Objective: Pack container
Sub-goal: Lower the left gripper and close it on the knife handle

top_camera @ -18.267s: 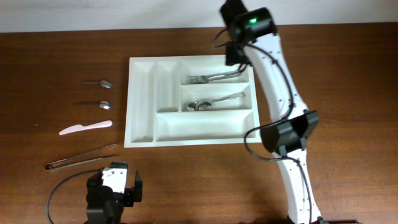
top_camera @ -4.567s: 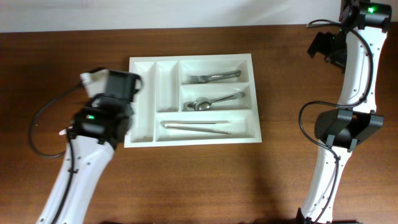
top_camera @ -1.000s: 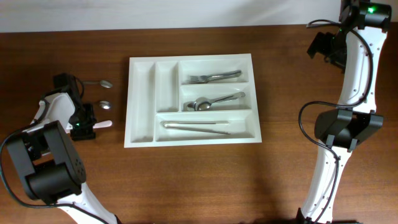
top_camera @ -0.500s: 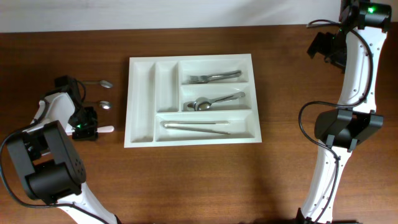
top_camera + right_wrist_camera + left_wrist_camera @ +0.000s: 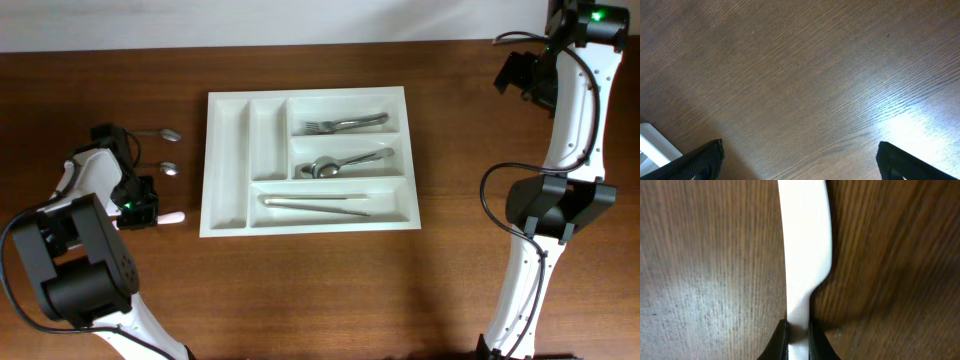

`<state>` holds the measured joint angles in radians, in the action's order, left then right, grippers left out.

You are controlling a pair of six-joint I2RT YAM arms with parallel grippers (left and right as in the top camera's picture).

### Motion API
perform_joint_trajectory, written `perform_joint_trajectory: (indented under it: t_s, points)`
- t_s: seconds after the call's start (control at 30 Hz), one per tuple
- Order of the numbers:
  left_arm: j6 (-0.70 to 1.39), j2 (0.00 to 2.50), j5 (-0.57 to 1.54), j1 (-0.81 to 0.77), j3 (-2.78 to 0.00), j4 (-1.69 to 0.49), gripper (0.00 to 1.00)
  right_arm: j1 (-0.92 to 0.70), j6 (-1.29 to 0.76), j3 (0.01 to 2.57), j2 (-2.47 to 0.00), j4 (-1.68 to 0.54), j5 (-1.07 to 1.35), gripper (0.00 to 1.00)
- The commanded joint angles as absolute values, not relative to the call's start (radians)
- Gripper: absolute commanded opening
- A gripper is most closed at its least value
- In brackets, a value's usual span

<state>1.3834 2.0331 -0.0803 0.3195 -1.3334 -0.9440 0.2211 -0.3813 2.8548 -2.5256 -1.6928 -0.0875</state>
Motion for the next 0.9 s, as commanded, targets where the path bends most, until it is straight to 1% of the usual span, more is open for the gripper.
perform_joint_trajectory:
  t_s: [0.0,0.33,0.87]
  points:
    - [1.362,2.142,-0.147,0.322,-1.258,-0.963,0.02,0.226,-0.374,2.87,-2.494,-1.699,-0.089,0.99]
    - [1.299,2.141,-0.147,0.322,-1.305,-0.964,0.02,0.226,-0.374,2.87,-2.494,-1.698,-0.089,0.99]
    - [1.246,2.141,-0.146,0.321,-1.532,-1.105,0.02,0.226,-0.374,2.87,-2.494,-1.699,-0.089,0.99]
